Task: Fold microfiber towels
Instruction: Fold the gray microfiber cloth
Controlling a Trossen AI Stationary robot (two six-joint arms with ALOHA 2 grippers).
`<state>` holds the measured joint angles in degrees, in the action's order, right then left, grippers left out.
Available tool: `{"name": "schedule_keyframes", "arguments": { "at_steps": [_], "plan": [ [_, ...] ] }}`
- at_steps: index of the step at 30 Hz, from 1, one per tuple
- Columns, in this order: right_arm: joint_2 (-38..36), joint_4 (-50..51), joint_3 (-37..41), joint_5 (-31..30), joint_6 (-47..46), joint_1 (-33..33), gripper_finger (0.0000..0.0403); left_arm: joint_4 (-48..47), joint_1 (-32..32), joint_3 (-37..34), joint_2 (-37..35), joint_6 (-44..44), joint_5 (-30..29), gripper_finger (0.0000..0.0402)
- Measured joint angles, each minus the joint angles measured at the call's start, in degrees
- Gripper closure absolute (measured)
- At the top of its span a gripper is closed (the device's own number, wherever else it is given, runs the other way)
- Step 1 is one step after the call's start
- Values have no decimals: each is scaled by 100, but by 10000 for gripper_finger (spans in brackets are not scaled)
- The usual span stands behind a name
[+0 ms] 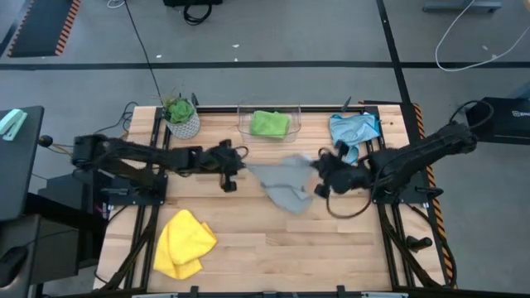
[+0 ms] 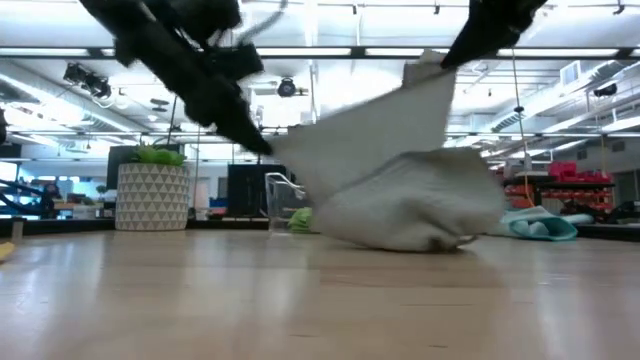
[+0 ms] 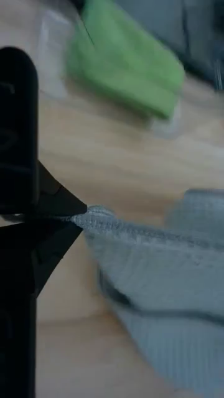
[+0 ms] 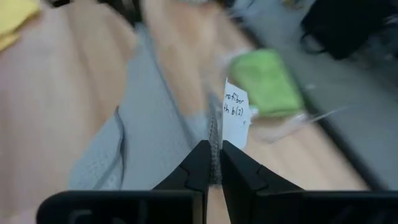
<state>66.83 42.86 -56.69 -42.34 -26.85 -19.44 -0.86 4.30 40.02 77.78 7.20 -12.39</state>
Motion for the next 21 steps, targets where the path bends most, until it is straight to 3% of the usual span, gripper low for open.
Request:
{"name": "schedule_keyframes", "arguments": {
  "at_steps": [9,13,21],
  "plan": [
    [-865,-240,0,-427,441,845,362,-585,372,155,-1379,605,-423,386],
    [-1037,-427,0,-471,454,1122,362,-1031,416,646,-1592,961,-750,393],
    [-1078,-462,2,-291,711,1216,345,-1821,348,1667,-1592,1153,-752,390]
  ]
}}
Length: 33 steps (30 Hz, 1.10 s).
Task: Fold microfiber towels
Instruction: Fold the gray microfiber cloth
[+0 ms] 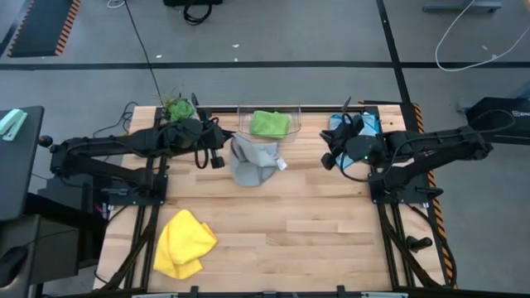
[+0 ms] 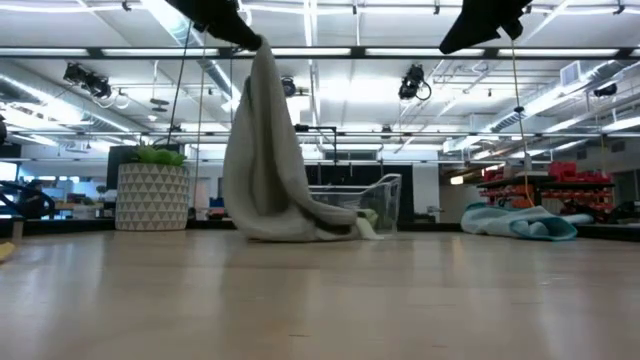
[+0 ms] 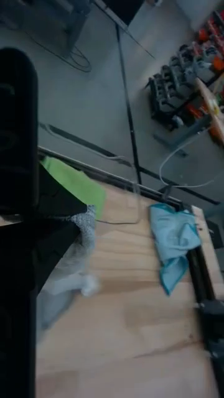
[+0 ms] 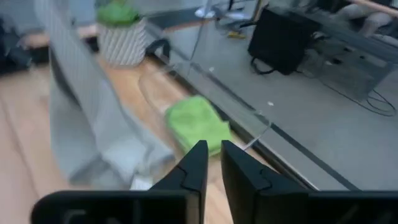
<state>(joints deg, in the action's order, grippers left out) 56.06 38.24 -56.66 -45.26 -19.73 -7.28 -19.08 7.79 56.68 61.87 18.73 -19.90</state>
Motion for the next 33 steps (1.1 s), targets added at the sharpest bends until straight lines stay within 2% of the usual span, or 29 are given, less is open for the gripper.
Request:
{"name": "schedule_keyframes", "arguments": {
  "at_steps": [4,8,15,19,23,26,33],
  "plan": [
    [188,-26,70,808,95,-1,301,-227,-73,191,0,-46,-4,393],
    [575,-451,508,1804,176,-1,249,-364,-89,204,1,-211,-4,387],
    [1402,-2369,1388,2470,311,63,186,-338,-169,187,-11,-323,-13,394],
    [1831,-3341,1633,3175,381,292,167,-490,-570,223,-11,86,277,389],
    [2172,-3856,1641,3635,964,428,156,-604,-1162,225,6,418,749,394],
    [2414,-4040,1525,3802,1496,505,150,-605,-1567,219,96,466,1041,394],
    [2964,-4403,786,4667,2415,639,138,-512,-2142,220,536,421,1079,394]
  ]
}}
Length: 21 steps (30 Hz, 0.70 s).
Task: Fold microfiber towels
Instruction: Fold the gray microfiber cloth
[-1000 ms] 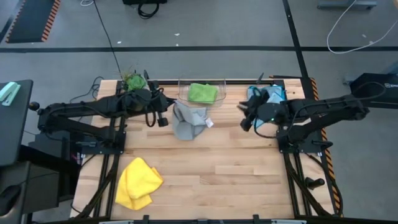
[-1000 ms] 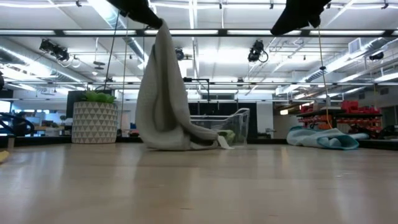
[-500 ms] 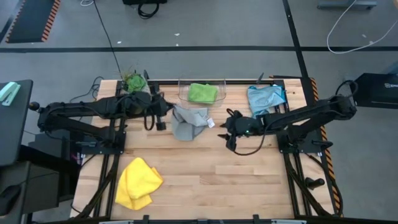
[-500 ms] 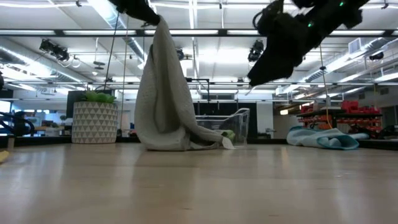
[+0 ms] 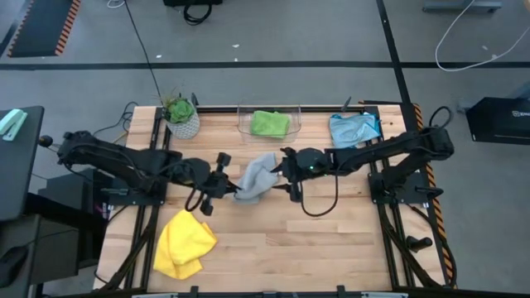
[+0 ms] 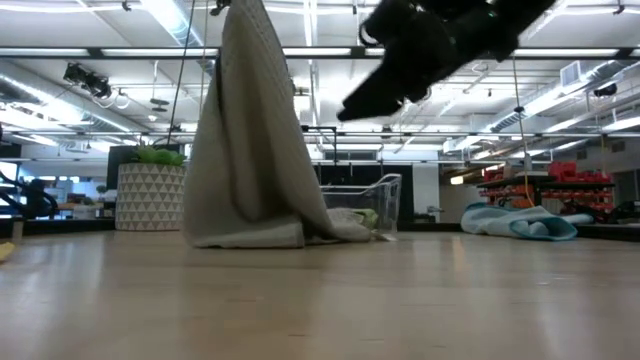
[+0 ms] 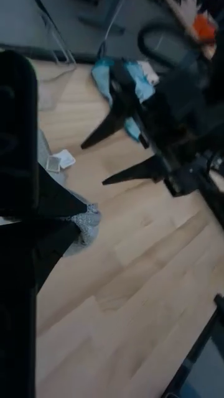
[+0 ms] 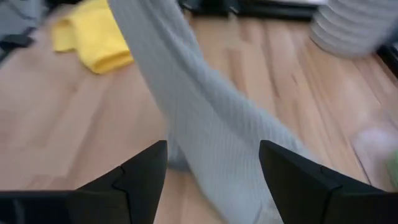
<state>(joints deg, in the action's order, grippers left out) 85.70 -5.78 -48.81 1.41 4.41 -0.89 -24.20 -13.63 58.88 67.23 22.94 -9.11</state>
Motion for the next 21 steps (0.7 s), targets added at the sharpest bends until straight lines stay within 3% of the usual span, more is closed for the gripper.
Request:
{"name": "schedule_keyframes", "arguments": {
  "at_steps": [10,14,17,21],
  "plan": [
    [1029,116,-1435,1458,876,27,129,4,-175,231,188,-40,-6,394],
    [1350,667,-1963,2029,1067,125,134,-44,-172,231,188,-167,-20,393],
    [1426,1124,-2127,2551,1220,169,148,-172,-176,230,185,-286,-171,393],
    [1412,1340,-2068,2629,1315,142,188,-261,-172,229,161,-321,-310,394]
  ]
}}
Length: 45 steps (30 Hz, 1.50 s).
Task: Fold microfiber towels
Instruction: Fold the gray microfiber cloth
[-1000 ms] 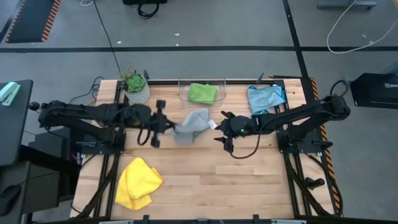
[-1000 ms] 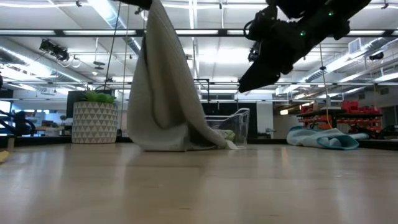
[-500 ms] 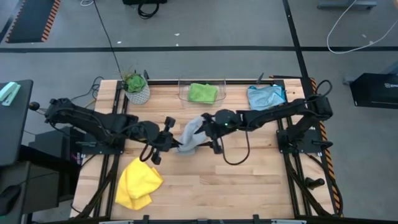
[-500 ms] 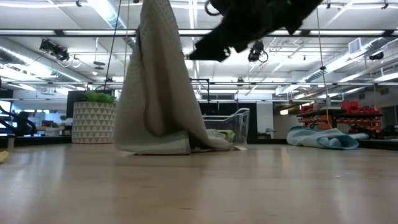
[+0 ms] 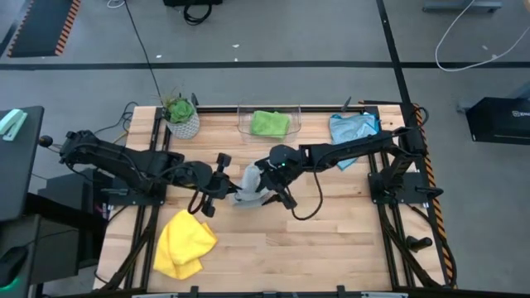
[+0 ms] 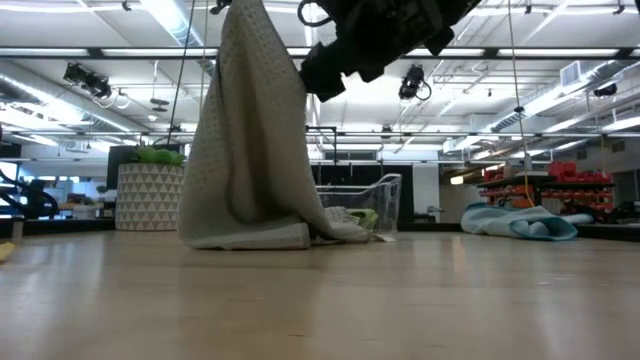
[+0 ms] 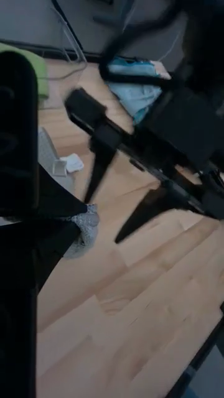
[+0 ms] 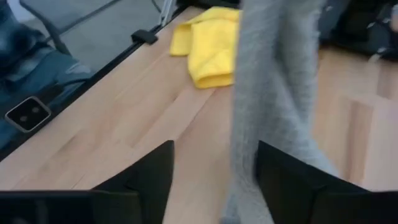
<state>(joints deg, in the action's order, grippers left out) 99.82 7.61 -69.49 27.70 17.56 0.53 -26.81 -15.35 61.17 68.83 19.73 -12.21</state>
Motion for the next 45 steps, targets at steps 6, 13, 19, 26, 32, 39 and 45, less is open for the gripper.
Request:
{"name": "schedule_keyframes", "arguments": {
  "at_steps": [6,13,19,26,32,39,45],
  "plan": [
    [166,-150,39,-556,-11,8,274,79,12,0,-7,-2,-252,391],
    [375,220,46,-1104,155,83,298,-232,-27,363,-16,-256,-782,391],
    [177,634,50,-1858,211,78,362,-659,-214,702,-37,-359,-1391,394],
    [-329,1277,50,-2526,-56,80,387,-1068,-512,748,-37,-780,-2591,394],
    [-1231,2170,50,-3510,-496,-207,397,-1214,-846,752,-111,-1103,-3568,392],
    [-2487,2909,-34,-4180,-1553,-887,399,-965,-1275,750,-335,-1471,-4183,395],
    [-2967,3370,-478,-4440,-2419,-1631,398,-331,-1675,756,-345,-1425,-4201,395]
  ]
}}
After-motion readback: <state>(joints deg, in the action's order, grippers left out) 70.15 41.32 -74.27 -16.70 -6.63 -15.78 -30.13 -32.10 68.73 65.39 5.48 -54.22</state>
